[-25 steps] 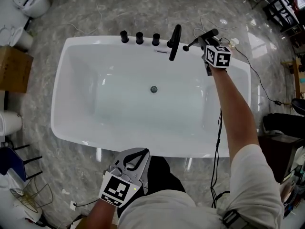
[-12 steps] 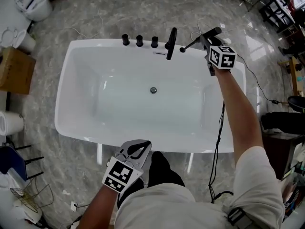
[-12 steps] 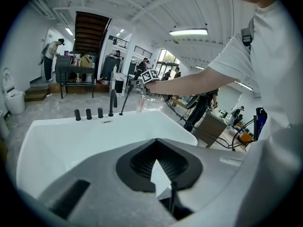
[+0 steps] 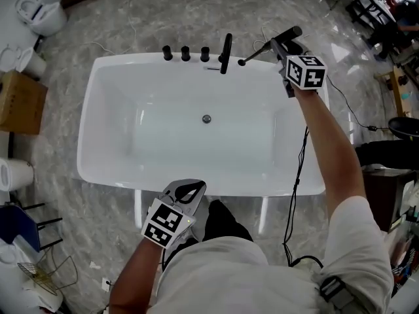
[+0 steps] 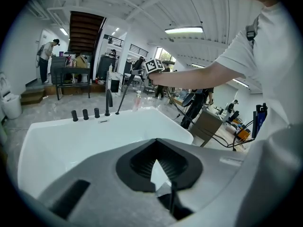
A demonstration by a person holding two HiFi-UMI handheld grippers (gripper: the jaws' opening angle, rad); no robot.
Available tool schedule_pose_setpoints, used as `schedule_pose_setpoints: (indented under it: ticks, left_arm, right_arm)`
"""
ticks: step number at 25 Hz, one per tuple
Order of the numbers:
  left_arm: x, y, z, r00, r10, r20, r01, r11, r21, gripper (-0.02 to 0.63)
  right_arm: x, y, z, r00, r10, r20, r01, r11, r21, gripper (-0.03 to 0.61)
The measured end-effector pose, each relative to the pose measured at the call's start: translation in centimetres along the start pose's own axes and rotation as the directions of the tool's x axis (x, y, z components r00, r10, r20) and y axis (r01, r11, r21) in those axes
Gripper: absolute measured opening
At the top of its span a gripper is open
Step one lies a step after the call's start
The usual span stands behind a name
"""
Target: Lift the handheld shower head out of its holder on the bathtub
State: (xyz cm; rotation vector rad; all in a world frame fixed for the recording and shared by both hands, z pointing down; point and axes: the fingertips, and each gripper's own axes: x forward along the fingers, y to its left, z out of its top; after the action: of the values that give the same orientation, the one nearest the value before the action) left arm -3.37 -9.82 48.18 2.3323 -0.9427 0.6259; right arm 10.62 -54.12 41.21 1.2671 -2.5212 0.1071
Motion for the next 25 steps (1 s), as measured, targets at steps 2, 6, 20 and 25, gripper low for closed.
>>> schedule_pose_setpoints:
  ticks: [2, 6, 20, 25]
  left_arm:
    - [-0.2, -0.4, -0.1, 1.0, -0.006, -0.003, 0.006, 1.0, 0.004, 0.006]
    - [-0.8, -0.7, -0.3, 1.0, -0.005, -0.001, 0.005, 1.0, 0.016, 0.006]
    - [-4.0, -2.0, -0.9, 1.0, 0.003, 0.005, -0.003, 0.999, 0.05, 0.006]
    - [-4.8, -2.4, -1.8, 1.0, -0.002, 0.004, 0.002, 0.999, 0.047, 0.006]
  right_arm:
    - [-1.4, 0.4, 1.1, 1.0, 0.002, 0.01, -0.002, 1.0, -0.015, 0.146]
    - [-4.1, 1.0, 3.5, 0.999, -0.002, 0.038, 0.003, 0.999, -0.035, 0.146]
    - [-14.5, 4.7, 9.9, 0.991, 0.008, 0.135, 0.005, 0.995, -0.097, 0.146]
    - [-18.7, 6.1, 10.6, 0.987, 0.004, 0.158, 0.012, 0.995, -0.098, 0.146]
